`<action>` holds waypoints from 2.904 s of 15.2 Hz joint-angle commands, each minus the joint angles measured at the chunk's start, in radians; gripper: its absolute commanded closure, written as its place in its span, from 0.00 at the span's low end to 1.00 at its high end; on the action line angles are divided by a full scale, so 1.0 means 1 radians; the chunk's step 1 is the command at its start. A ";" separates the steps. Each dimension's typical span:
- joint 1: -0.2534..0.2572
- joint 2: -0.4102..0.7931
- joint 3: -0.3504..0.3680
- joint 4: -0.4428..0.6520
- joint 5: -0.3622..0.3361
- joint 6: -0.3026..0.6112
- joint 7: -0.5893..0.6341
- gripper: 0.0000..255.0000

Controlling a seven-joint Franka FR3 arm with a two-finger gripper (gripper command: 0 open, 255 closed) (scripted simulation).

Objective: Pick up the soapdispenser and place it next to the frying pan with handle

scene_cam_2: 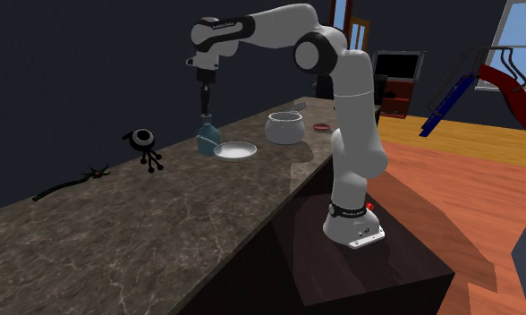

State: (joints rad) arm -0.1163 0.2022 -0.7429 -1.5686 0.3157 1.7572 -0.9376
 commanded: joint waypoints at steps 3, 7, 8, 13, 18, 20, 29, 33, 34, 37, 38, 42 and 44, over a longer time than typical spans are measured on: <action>0.004 0.002 0.002 -0.050 0.005 0.051 -0.011 1.00; 0.007 0.004 0.005 -0.101 0.010 0.103 -0.022 1.00; 0.008 0.006 0.006 -0.113 0.012 0.115 -0.025 1.00; 0.009 0.016 0.010 -0.168 0.026 0.176 -0.042 1.00; 0.008 0.033 0.016 -0.217 0.045 0.235 -0.063 1.00; 0.006 0.041 0.019 -0.234 0.054 0.257 -0.072 1.00; 0.005 0.048 0.022 -0.247 0.062 0.274 -0.079 1.00; 0.005 0.048 0.022 -0.247 0.062 0.274 -0.079 0.00; 0.005 0.048 0.022 -0.247 0.062 0.274 -0.079 0.00; 0.006 0.022 0.011 -0.210 0.036 0.219 -0.062 0.00; 0.006 0.011 0.006 -0.189 0.025 0.191 -0.055 0.00; 0.005 0.003 0.003 -0.172 0.017 0.168 -0.050 0.00; 0.005 0.004 0.003 -0.172 0.017 0.168 -0.050 0.00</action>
State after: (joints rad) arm -0.1116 0.2059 -0.7398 -1.7411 0.3334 1.9264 -0.9880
